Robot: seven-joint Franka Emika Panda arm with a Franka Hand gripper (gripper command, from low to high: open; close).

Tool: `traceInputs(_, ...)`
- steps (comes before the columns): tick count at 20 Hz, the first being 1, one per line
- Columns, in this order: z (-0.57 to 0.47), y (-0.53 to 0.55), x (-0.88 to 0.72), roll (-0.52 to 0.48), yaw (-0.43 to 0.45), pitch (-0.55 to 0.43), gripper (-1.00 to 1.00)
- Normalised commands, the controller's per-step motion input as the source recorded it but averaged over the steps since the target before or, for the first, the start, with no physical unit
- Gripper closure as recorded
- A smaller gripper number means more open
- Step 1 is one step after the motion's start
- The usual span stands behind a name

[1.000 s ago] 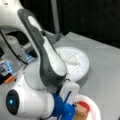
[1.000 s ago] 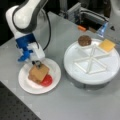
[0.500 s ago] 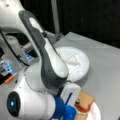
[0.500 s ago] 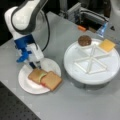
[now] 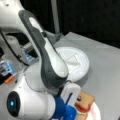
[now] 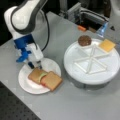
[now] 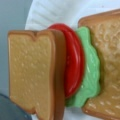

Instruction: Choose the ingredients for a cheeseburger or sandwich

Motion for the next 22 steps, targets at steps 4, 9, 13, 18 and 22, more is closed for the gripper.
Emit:
traceInputs(4,0.09,-0.13,0.17,0.041,0.124,0.074,-1.00)
traceInputs(9,0.21,-0.13,0.15,0.004,0.114,0.133,-1.00)
traceInputs(13,0.29,-0.07,0.13,-0.175,0.117,0.204,-1.00)
traceInputs(18,0.35,0.07,0.10,-0.571,0.137,0.265,-1.00)
traceInputs(22,0.41,0.33,0.13,-0.632,-0.003,0.268,-1.00)
